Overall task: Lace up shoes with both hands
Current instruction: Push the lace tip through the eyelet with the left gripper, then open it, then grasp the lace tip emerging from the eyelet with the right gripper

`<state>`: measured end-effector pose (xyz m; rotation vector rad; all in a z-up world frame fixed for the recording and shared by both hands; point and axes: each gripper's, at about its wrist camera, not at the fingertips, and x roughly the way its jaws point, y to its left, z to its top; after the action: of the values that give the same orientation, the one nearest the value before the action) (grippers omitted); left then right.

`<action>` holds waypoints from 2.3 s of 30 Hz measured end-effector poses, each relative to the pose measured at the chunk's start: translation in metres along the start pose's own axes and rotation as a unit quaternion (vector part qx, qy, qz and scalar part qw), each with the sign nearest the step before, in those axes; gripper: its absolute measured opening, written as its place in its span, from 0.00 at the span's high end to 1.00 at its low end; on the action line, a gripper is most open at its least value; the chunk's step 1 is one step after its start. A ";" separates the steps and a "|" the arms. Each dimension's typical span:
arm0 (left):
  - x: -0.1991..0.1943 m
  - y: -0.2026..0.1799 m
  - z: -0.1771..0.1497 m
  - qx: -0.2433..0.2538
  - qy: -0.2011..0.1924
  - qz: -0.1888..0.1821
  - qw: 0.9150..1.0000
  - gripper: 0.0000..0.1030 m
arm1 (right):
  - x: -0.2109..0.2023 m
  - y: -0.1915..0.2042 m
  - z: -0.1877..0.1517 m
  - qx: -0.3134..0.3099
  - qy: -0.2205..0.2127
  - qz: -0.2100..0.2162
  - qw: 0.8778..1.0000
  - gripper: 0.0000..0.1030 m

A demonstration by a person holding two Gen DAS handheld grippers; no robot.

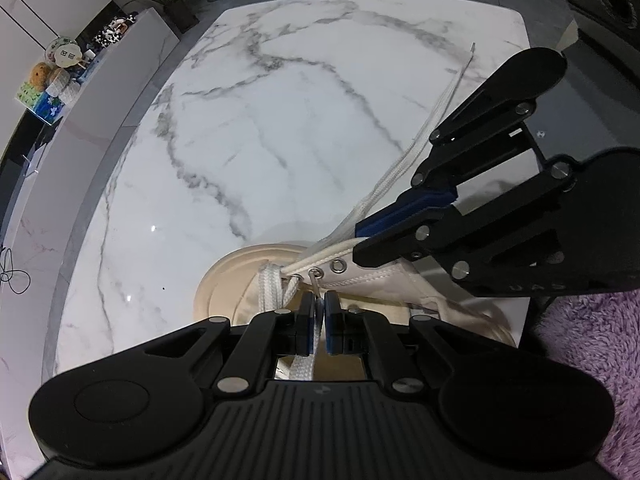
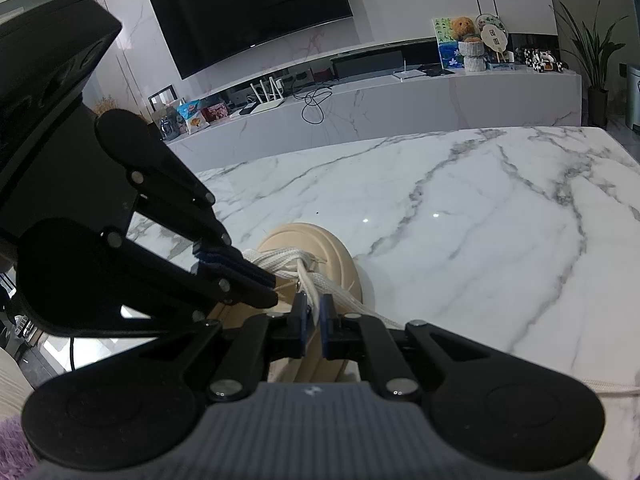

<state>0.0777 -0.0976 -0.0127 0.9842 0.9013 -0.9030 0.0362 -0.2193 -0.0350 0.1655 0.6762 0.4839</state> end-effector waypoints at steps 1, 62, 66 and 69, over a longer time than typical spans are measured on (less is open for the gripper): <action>0.001 0.000 0.000 0.001 0.001 -0.001 1.000 0.97 | 0.000 0.000 0.000 0.000 0.000 0.000 1.000 0.93; 0.004 0.001 -0.002 0.017 -0.004 0.027 0.999 0.96 | 0.014 0.010 0.012 -0.430 0.046 0.092 0.897 0.83; 0.006 0.001 -0.001 0.016 -0.008 0.026 1.000 0.96 | 0.018 0.013 0.012 -0.458 0.042 0.098 0.883 0.88; 0.007 0.001 0.000 0.015 -0.010 0.022 1.000 0.96 | 0.018 0.015 0.011 -0.477 0.036 0.097 0.873 0.89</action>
<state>0.0805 -0.0988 -0.0187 1.0155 0.8476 -0.8912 0.0496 -0.1969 -0.0322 -0.7314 0.4271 0.9716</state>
